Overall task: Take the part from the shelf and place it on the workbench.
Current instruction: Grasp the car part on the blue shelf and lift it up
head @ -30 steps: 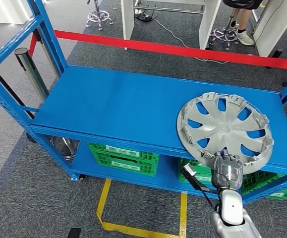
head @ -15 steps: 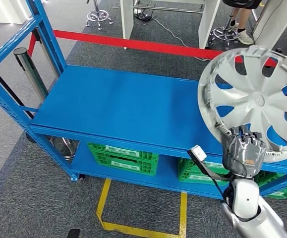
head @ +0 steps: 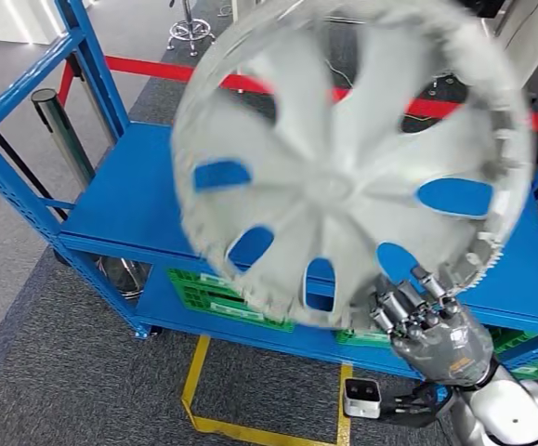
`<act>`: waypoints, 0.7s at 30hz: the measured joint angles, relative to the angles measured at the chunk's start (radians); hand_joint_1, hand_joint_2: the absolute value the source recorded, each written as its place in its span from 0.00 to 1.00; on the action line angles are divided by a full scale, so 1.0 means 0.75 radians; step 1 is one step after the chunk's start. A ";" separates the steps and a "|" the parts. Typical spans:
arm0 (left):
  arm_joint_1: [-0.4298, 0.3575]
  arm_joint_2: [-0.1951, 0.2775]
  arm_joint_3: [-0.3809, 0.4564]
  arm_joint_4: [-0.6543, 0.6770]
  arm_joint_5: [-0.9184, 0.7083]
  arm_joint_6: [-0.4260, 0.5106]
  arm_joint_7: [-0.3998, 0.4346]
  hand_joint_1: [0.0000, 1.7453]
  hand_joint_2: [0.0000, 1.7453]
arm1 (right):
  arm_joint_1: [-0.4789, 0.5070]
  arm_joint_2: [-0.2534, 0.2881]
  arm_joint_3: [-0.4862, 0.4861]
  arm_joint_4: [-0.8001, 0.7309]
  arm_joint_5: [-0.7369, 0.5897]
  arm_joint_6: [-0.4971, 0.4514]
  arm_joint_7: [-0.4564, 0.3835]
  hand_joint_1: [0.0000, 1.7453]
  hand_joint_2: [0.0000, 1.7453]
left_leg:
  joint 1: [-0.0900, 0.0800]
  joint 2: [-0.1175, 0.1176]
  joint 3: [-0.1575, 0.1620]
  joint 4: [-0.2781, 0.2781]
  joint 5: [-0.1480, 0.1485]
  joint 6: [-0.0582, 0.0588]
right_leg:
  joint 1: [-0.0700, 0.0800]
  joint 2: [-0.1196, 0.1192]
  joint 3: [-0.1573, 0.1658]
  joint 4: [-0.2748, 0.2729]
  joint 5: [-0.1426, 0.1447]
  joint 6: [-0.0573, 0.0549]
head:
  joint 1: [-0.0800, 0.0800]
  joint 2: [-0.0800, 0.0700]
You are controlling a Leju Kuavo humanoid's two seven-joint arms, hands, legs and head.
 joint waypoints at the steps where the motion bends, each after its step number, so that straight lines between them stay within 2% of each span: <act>1: 0.004 -0.001 0.005 0.000 -0.021 0.010 0.005 0.00 1.00 | 0.034 0.027 -0.011 -0.007 0.005 0.000 0.039 1.00 1.00 | 0.000 0.000 0.001 0.000 -0.001 -0.001 | 0.000 0.000 0.005 0.000 -0.001 0.000 | -0.001 0.000; 4: 0.004 -0.003 0.010 0.000 -0.070 0.035 0.027 0.00 1.00 | 0.079 0.088 -0.039 -0.006 0.006 0.000 0.309 1.00 1.00 | 0.000 0.000 0.000 0.000 -0.001 -0.001 | 0.000 0.000 0.006 -0.002 0.000 0.000 | 0.000 0.000; 6: 0.000 -0.004 0.016 0.000 -0.087 0.036 0.043 0.00 1.00 | 0.092 0.117 -0.067 -0.003 0.000 0.000 0.399 1.00 1.00 | -0.001 0.001 0.000 0.000 -0.001 -0.001 | -0.001 0.002 0.006 -0.002 0.001 0.001 | 0.000 0.000; 10: -0.008 -0.003 0.032 0.000 -0.113 0.023 0.058 0.00 1.00 | 0.123 0.142 -0.084 0.004 -0.007 0.000 0.422 1.00 1.00 | -0.004 0.008 0.002 0.001 -0.002 0.001 | -0.004 0.011 0.005 -0.003 0.003 0.004 | -0.001 0.000; 17: -0.010 -0.009 0.044 0.000 -0.151 0.041 0.095 0.00 1.00 | 0.153 0.161 -0.087 0.020 0.001 0.000 0.414 1.00 1.00 | -0.004 0.007 0.002 0.001 -0.002 0.002 | -0.004 0.008 0.005 -0.003 0.003 0.004 | -0.001 0.000; 21: -0.010 -0.014 0.051 0.000 -0.138 0.036 0.119 0.00 1.00 | 0.161 0.168 -0.084 0.033 0.001 0.006 0.448 1.00 1.00 | -0.004 0.007 0.002 0.001 -0.002 0.002 | -0.004 0.008 0.005 -0.003 0.003 0.004 | -0.001 0.000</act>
